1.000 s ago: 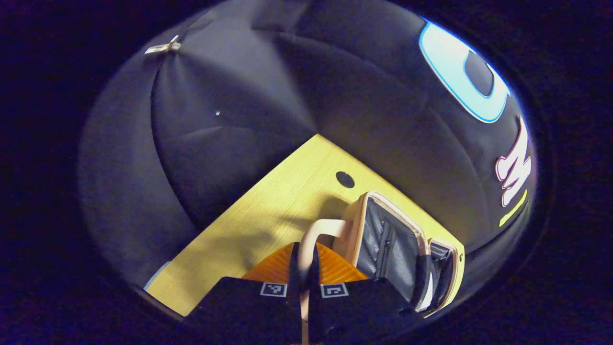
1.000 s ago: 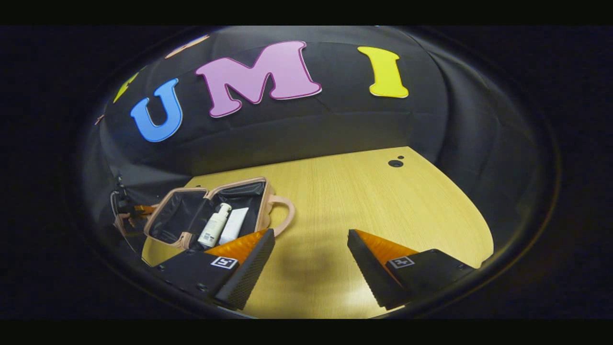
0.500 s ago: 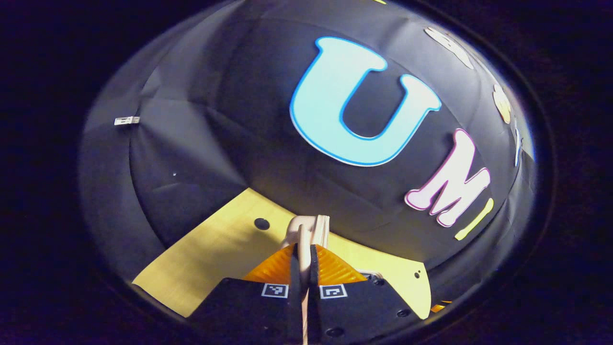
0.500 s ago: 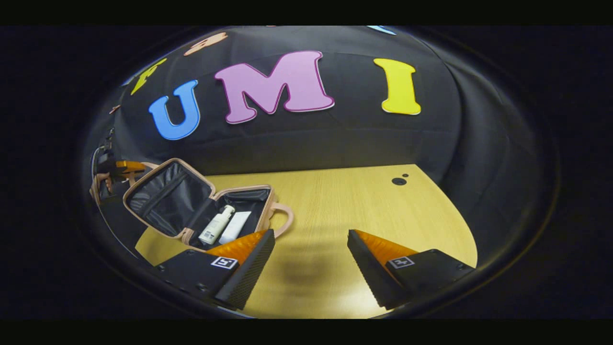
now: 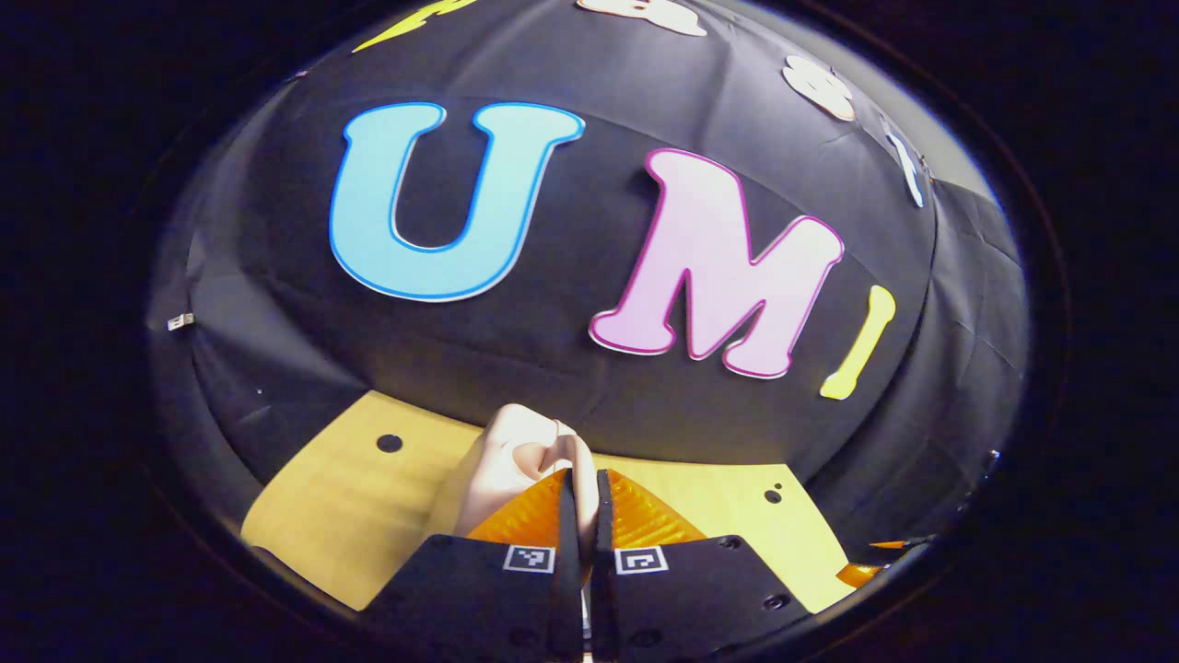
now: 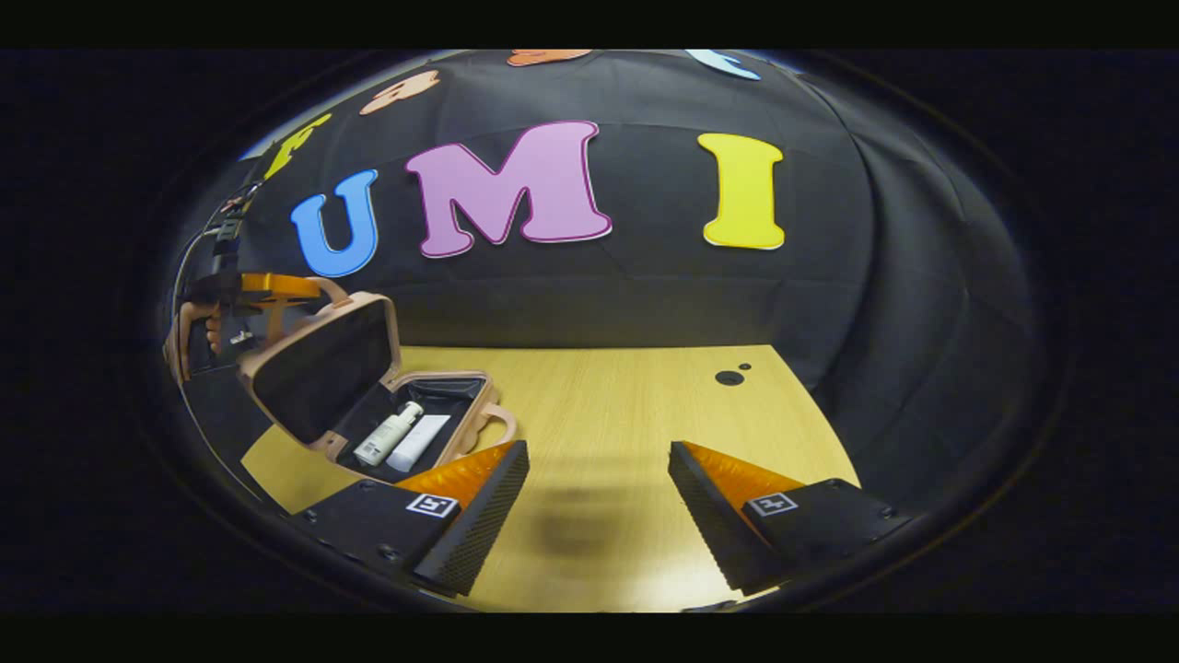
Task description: First open the suitcase, pack the skin care products into it, and then close the suitcase.
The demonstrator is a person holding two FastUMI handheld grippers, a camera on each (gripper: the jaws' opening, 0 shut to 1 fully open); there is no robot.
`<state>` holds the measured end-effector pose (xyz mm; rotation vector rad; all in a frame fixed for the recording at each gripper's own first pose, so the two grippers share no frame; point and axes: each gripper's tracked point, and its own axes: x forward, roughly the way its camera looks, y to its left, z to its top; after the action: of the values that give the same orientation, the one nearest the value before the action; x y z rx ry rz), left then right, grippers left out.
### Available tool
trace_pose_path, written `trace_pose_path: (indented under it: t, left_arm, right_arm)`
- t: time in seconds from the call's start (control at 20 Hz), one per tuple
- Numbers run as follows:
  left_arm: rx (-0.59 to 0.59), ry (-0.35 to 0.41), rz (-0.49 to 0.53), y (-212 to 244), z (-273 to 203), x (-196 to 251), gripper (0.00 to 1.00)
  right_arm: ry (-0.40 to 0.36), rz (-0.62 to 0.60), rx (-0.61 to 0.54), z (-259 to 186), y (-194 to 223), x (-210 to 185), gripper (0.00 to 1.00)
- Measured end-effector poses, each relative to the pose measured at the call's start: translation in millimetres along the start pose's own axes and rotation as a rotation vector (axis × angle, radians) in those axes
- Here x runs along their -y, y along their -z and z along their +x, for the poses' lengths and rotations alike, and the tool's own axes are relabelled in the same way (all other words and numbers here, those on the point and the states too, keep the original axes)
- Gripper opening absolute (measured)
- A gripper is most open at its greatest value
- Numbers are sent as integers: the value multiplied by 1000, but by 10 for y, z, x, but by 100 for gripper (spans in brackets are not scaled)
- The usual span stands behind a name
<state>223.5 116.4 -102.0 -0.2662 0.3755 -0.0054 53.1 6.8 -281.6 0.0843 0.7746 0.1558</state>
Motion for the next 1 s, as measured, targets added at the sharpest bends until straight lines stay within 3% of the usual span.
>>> trace_pose_path:
  t: [0.25, 0.55, 0.75, 0.85, 0.95, 1.0]
  left_arm:
    - [-65, 72, 47, 961, 545, 827, 10]
    - [-223, 76, 102, 2331, 1105, 1214, 10]
    - [-197, 43, 155, 2394, 1115, 1243, 11]
    - [-183, 32, 150, 2287, 1002, 1223, 19]
    - [-132, 86, 88, 1982, 728, 1406, 30]
    - [-110, 106, 75, 1838, 586, 1437, 50]
  right_arm:
    - [19, -17, 22, -70, 80, 203, 97]
    - [37, 30, 31, -60, 215, 321, 98]
    - [62, 50, 55, -150, 231, 388, 97]
    - [65, 65, 73, -260, 172, 363, 97]
    - [74, 58, 101, -403, 73, 327, 98]
    - [79, 54, 118, -500, 0, 292, 98]
